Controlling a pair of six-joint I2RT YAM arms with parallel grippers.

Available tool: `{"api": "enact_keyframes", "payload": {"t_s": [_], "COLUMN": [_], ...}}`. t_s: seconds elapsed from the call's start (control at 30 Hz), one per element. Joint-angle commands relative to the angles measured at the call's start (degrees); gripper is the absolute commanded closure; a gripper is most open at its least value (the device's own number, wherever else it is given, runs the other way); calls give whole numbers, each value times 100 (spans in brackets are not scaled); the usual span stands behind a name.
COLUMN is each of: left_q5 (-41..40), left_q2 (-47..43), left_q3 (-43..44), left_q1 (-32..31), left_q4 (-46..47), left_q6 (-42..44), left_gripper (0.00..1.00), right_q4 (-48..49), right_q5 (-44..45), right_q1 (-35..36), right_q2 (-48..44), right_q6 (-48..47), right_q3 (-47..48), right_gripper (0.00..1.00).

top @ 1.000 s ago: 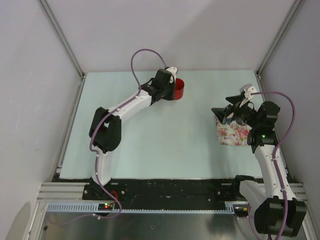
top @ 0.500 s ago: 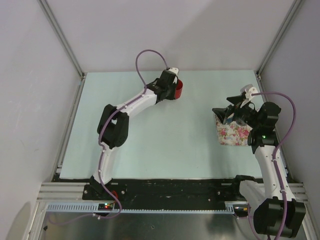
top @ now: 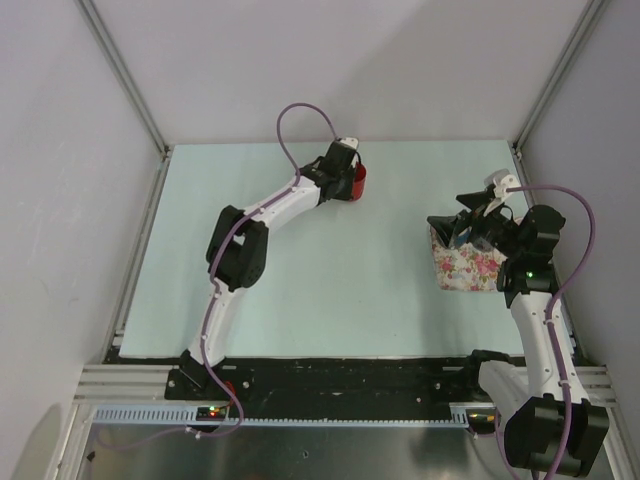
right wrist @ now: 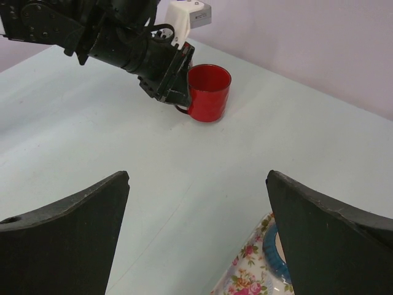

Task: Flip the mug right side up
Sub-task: Place the cup at the center of the board.

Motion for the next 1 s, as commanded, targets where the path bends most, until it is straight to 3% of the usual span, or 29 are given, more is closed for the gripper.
{"api": "enact_keyframes", "payload": {"t_s": [0.0, 0.97], "left_q5": [-12, 245], "left_q2": [-17, 467], "left_q3": [480, 938], "left_q1": [46, 235], "left_q4": [325, 177], "left_q6": [-172, -228], "left_gripper": [100, 98], "right_q4": [231, 259], "right_q5": [-108, -131], "right_q1": [-37, -46], "right_q2": [-73, -53], "right_q6": [-27, -4], "right_q3": [-12, -31], "right_gripper": [1, 1]}}
